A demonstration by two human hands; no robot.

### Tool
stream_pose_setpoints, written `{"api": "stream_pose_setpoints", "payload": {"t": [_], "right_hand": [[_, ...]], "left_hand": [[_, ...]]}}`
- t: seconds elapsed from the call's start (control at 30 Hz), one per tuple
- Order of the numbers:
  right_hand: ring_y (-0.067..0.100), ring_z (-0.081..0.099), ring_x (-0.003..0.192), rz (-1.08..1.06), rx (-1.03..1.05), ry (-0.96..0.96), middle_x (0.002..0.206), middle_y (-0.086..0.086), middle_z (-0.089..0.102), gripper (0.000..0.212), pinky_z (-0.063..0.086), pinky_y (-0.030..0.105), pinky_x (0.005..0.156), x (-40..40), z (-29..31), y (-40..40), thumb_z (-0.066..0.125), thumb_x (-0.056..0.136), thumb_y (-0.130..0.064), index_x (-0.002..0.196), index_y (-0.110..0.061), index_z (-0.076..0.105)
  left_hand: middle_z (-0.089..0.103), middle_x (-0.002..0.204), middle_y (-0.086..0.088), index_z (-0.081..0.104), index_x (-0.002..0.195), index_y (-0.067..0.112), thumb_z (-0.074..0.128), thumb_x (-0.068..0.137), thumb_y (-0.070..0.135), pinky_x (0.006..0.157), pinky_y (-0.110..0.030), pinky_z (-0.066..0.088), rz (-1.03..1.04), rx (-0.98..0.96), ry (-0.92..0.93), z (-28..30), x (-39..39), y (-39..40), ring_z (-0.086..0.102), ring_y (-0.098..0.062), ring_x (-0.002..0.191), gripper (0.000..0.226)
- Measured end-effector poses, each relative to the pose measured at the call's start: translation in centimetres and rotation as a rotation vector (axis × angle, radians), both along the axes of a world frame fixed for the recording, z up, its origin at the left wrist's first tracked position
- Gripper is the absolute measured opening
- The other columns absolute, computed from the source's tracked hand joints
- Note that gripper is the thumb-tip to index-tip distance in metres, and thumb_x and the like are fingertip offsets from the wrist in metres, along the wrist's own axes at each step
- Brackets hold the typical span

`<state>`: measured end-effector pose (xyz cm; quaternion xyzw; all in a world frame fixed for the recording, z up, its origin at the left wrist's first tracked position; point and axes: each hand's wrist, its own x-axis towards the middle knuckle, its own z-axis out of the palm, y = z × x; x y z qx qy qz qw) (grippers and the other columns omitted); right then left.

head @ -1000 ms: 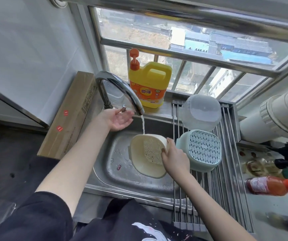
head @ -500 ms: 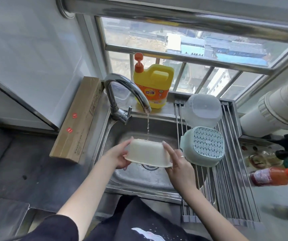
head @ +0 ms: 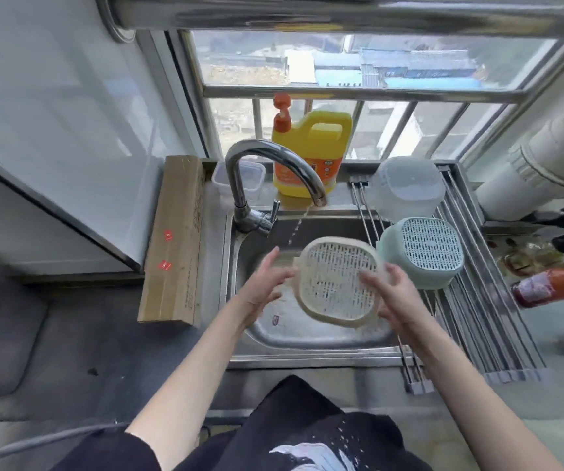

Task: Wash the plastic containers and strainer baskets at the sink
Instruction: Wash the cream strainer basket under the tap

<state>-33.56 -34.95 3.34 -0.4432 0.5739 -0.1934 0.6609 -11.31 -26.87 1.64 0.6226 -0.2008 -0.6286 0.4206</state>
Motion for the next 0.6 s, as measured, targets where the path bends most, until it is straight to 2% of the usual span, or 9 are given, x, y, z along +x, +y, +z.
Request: {"api": "stream_pose_setpoints", "payload": {"t": [0.03,0.1,0.17,0.23,0.27,0.37,0.43,0.53,0.6], "right_hand": [[0.026,0.062,0.106,-0.022,-0.145,0.105,0.123,0.008,0.058,0.096,0.051,0.049,0.091,-0.4,0.3,0.0,0.083,0.056,-0.053,0.135,-0.02,0.04],[0.022,0.057,0.109,-0.035,-0.329,0.172,0.125,0.004,0.054,0.091,0.051,0.043,0.091,-1.1,0.3,0.2,0.086,0.053,-0.052,0.129,-0.029,0.04],[0.019,0.057,0.105,-0.019,-0.369,0.156,0.123,0.003,0.054,0.083,0.052,0.035,0.085,-0.7,-0.1,1.5,0.087,0.058,-0.043,0.126,-0.028,0.042],[0.015,0.054,0.1,0.044,-0.488,0.327,0.118,0.002,0.054,0.076,0.042,0.023,0.079,0.6,-1.1,2.6,0.087,0.062,-0.032,0.124,-0.022,0.043],[0.015,0.053,0.1,0.062,-0.525,0.378,0.116,0.0,0.054,0.074,0.039,0.021,0.079,1.0,-1.8,3.0,0.087,0.062,-0.031,0.122,-0.022,0.044],[0.013,0.055,0.102,-0.049,-0.428,0.225,0.114,-0.007,0.052,0.07,0.046,0.026,0.08,2.0,-1.8,4.0,0.086,0.065,-0.031,0.119,-0.03,0.041],[0.006,0.055,0.1,-0.109,-0.462,0.189,0.112,-0.011,0.052,0.071,0.046,0.024,0.081,2.1,-1.6,4.6,0.086,0.065,-0.029,0.12,-0.03,0.041],[0.012,0.056,0.106,-0.137,-0.363,0.128,0.112,-0.009,0.052,0.071,0.047,0.026,0.083,2.8,-2.3,6.2,0.085,0.067,-0.026,0.122,-0.027,0.039],[0.018,0.057,0.105,-0.084,-0.377,0.233,0.112,-0.005,0.054,0.071,0.05,0.033,0.085,2.8,-3.0,7.0,0.087,0.063,-0.029,0.117,-0.029,0.04]], "left_hand": [[0.036,0.147,-0.005,0.02,0.148,0.028,0.064,0.081,0.03,0.106,-0.041,0.036,0.009,0.026,-0.095,-0.4,0.5,0.3,0.041,-0.022,0.128,0.08],[0.04,0.145,-0.004,0.031,0.145,0.021,0.058,0.088,0.024,0.103,-0.039,0.037,0.044,0.101,-0.197,-1.3,1.7,1.1,0.042,-0.024,0.129,0.063],[0.051,0.132,-0.008,0.043,0.138,0.017,0.053,0.088,0.016,0.1,-0.04,0.042,0.091,0.176,-0.166,-2.0,2.6,2.1,0.048,-0.026,0.12,0.051],[0.058,0.116,-0.01,0.052,0.129,0.014,0.05,0.085,0.011,0.089,-0.038,0.045,0.131,0.217,-0.129,-2.5,3.1,3.0,0.053,-0.024,0.106,0.045],[0.059,0.113,-0.01,0.055,0.123,0.015,0.05,0.084,0.01,0.086,-0.037,0.046,0.136,0.22,-0.13,-2.6,3.2,3.3,0.054,-0.023,0.103,0.04],[0.06,0.114,-0.007,0.058,0.108,0.019,0.049,0.085,0.008,0.088,-0.037,0.048,0.126,0.207,-0.126,-2.2,3.1,3.9,0.056,-0.022,0.106,0.028],[0.061,0.112,-0.006,0.061,0.102,0.02,0.048,0.085,0.006,0.087,-0.036,0.048,0.132,0.192,-0.106,-2.0,2.9,4.0,0.058,-0.02,0.103,0.025],[0.061,0.112,-0.006,0.06,0.105,0.018,0.046,0.087,0.007,0.086,-0.034,0.047,0.139,0.171,-0.1,-1.7,2.3,3.5,0.058,-0.02,0.104,0.026],[0.06,0.11,-0.005,0.058,0.113,0.015,0.046,0.087,0.006,0.088,-0.035,0.047,0.111,0.166,-0.116,-1.6,1.6,3.2,0.057,-0.021,0.106,0.03]]}}
